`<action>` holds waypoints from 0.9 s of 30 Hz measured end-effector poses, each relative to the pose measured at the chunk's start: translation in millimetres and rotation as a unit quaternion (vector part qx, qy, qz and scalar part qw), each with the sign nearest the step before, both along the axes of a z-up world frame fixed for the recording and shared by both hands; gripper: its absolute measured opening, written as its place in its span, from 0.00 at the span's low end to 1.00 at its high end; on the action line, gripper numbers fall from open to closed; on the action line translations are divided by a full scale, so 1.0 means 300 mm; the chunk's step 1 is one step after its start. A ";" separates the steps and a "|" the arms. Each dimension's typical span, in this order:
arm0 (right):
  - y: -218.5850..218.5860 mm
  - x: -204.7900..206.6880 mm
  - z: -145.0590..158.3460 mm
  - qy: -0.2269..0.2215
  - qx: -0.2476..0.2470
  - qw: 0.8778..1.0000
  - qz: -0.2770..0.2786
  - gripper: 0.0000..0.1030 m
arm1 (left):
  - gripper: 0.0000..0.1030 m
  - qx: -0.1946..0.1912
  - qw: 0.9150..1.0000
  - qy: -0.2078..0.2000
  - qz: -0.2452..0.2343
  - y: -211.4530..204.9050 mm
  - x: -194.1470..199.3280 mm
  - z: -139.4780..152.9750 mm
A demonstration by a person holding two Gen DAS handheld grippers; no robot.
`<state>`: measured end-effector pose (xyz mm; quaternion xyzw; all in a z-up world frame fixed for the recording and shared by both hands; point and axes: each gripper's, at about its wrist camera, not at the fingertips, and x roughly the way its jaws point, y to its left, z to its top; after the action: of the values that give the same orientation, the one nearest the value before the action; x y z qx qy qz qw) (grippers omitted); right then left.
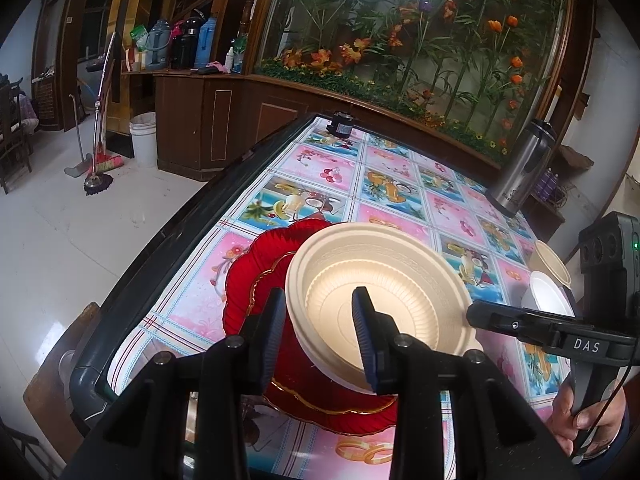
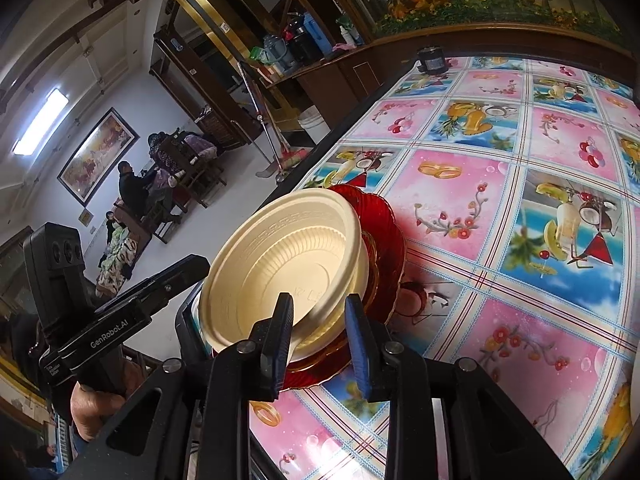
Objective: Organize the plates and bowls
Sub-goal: 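Lower the beige plate onto the white plate and open the left tool, then grasp the white foam bowl by its rim with the right tool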
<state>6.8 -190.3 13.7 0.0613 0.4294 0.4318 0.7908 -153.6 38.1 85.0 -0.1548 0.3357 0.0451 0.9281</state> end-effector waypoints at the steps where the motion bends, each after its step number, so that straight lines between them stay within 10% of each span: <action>1: -0.008 -0.001 0.001 0.001 0.002 1.000 -0.002 0.29 | 0.32 0.000 1.000 0.000 0.000 -0.002 -0.001 0.001; 17: -0.202 -0.026 0.023 0.007 0.045 0.998 -0.035 0.29 | 0.41 0.011 0.999 -0.026 -0.023 -0.086 -0.036 0.076; 27: -0.768 0.011 0.093 -0.040 0.058 0.969 -0.236 0.44 | 0.43 -0.005 0.987 0.004 -0.161 -0.406 0.027 0.013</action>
<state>10.0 -420.6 41.5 0.1891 0.3449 0.2597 0.8820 -145.4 -83.5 88.7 -0.1031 0.3605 -0.1058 0.9210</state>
